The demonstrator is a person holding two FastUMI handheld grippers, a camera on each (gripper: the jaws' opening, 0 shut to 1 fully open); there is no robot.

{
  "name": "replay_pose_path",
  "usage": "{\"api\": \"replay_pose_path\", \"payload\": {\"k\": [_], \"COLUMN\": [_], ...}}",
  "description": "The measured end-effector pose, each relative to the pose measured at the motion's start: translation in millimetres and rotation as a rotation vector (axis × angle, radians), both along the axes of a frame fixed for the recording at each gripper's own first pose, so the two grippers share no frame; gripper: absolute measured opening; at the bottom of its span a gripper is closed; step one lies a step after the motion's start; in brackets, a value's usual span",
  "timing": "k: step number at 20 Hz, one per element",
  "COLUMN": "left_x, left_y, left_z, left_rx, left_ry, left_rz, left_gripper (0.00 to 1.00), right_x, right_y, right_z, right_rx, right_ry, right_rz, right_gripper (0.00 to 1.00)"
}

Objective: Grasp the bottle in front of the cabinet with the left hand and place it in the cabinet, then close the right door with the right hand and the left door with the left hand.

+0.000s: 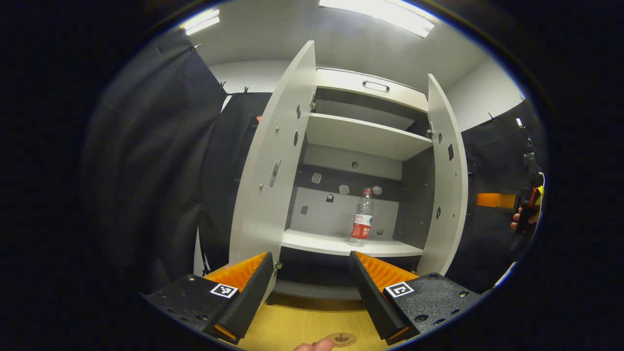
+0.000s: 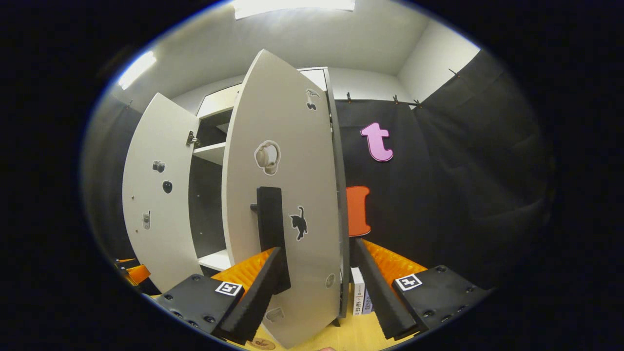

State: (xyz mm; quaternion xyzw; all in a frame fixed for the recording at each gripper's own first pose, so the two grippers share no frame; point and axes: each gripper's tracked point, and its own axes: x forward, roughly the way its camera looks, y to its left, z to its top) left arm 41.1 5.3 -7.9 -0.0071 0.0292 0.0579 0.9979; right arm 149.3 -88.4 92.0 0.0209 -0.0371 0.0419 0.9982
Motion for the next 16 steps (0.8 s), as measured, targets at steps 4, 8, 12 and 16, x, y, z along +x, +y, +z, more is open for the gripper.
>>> {"api": "replay_pose_path", "payload": {"k": [4,8,12,16], "left_x": [-11.9,-24.5,-36.9,-38.9], "left_y": [24.6,53.2,87.4,131.3], "left_z": [8.5,22.2,30.9,44.6], "left_rx": [0.02,0.038,0.071,0.068], "left_ry": [-0.019,-0.057,-0.072,-0.082], "left_rz": [0.074,0.155,0.248,0.347], "left_gripper": [0.94,0.94,0.94,0.94], "right_x": [13.0,34.6,53.5,60.9], "right_y": [31.8,63.2,84.4,89.8], "right_z": [-8.6,-20.9,-29.3,-27.8], "right_rx": [-0.003,-0.037,-0.032,-0.034], "right_ry": [0.019,0.047,0.071,0.061], "right_rz": [0.084,0.132,0.141,0.122], "right_gripper": [0.98,0.98,0.98,0.88]}}
